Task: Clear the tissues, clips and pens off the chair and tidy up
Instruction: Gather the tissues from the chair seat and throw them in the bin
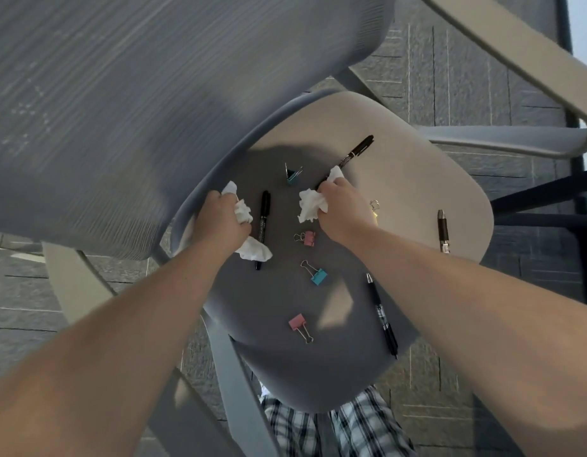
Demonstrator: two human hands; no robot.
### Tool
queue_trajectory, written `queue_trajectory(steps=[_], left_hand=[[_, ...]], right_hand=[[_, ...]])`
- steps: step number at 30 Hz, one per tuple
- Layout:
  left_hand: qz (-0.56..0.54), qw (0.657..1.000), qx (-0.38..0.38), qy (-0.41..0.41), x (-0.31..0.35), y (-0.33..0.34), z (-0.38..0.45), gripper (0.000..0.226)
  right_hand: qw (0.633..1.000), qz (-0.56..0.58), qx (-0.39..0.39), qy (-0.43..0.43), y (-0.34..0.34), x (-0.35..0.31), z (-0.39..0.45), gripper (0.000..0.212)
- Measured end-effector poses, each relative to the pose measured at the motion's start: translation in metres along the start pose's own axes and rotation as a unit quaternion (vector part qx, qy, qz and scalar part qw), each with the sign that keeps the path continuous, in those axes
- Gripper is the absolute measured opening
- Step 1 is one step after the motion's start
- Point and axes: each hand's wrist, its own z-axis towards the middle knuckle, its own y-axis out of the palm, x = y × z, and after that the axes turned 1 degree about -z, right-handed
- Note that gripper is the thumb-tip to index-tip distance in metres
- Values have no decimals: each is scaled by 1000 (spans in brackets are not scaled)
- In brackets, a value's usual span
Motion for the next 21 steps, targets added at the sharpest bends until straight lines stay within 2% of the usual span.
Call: queue_trajectory(steps=[7, 11, 13, 16, 19, 21], left_hand=[[0, 993, -4, 121, 48, -25, -20, 35], [32, 977, -30, 208, 89, -30, -45, 17], [56, 965, -40, 255, 111, -23, -60, 13], [65, 934, -43, 348, 143, 0, -90, 22], [90, 908, -111, 394, 173, 30, -134, 14], [123, 884, -145, 428, 191, 54, -169, 17]], right_hand=[[992, 62, 91, 63, -37, 4, -36, 23], [974, 95, 167, 117, -54, 18, -80, 14], [963, 115, 188, 155, -55, 34, -109, 13], [942, 141, 208, 223, -53, 63, -164, 8], [912, 175, 236, 288, -38, 94, -233, 3], [892, 182, 251, 329, -17, 116, -282, 2]])
